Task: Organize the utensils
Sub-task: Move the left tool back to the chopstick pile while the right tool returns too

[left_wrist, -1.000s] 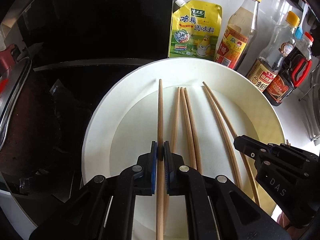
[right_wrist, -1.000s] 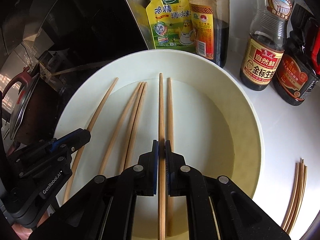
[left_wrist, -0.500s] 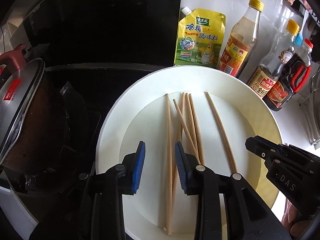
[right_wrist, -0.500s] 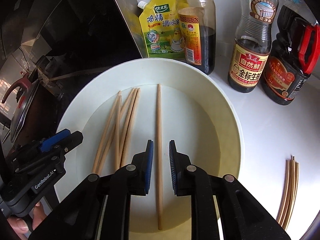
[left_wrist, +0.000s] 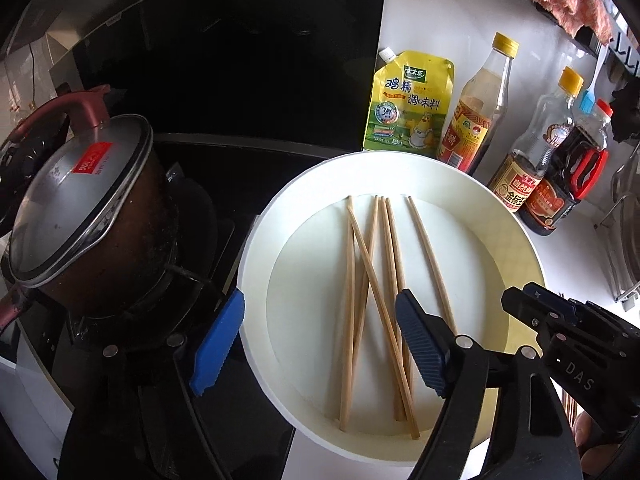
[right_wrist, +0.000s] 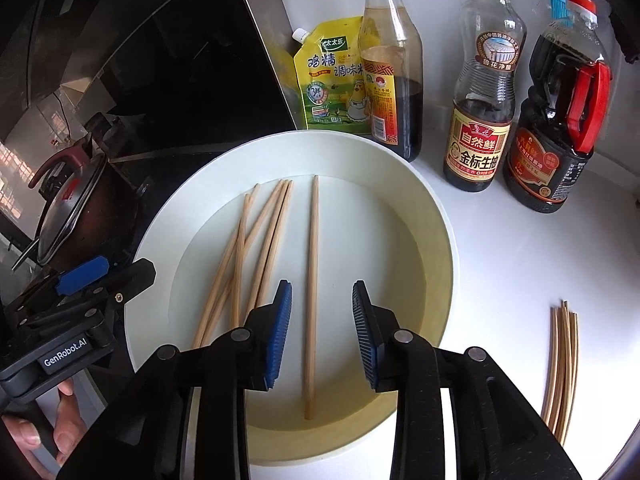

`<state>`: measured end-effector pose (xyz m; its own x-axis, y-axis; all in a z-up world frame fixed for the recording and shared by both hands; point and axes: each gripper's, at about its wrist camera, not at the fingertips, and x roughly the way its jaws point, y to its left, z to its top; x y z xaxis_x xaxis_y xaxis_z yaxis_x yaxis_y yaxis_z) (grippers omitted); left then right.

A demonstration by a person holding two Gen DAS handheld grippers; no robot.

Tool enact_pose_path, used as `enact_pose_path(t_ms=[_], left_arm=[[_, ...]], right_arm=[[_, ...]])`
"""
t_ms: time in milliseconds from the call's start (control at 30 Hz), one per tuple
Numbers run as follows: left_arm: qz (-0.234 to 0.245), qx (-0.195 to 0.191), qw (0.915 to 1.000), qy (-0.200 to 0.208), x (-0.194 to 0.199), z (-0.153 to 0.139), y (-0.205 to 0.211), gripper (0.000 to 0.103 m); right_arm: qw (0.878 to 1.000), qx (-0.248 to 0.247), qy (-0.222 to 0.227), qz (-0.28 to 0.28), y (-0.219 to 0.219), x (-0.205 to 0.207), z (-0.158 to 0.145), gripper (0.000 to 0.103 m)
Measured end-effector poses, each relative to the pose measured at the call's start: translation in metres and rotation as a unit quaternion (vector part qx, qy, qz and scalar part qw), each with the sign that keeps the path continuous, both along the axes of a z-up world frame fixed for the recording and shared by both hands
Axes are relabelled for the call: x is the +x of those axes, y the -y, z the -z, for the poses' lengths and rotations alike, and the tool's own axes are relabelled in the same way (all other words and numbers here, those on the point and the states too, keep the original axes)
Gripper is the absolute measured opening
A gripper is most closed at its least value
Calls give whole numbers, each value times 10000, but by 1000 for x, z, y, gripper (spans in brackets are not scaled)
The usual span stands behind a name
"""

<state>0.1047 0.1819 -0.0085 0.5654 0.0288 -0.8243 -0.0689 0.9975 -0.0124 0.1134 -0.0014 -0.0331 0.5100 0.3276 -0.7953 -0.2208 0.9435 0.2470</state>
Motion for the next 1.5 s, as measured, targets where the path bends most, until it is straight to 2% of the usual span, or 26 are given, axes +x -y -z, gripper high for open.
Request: enact_pose_path(t_ms=[167,233,400,533,767,967,1233,1300,1500], left_arm=[[-80,9,9999,86,-15,-8,2,83],[-109,-13,9999,118,-20,-10,3,88],[-92,17,9999,131,-33,-14,13,94],[-52,13,9999,93,-42,-14,21,94],[59,18,10000,58,-56,-14,39,94],[220,1,9998,8,-67,-10,61,96],[519,-118,9986,-72,-77,-4,99,96],[581,-135,9982,-90,-79,-1,110,96],[816,-214,9963,-132,-83,8,146,96]], right_arm=[[9999,-11,127,-33,5,-16,-7,41],[9998,-27,178,-59,8,-22,-10,43],[9995,-35,297,-71,19,-40,-17,56],[9995,-26,301,-27,30,-49,-17,69],[9995,-58,299,128,53,-65,-14,70],[9991,-41,322,260,82,-81,-8,78],[9977,-167,228,621,134,-103,6,79],[9970,-182,206,717,149,-109,9,82],[9936,-251,203,1083,193,-128,19,83]])
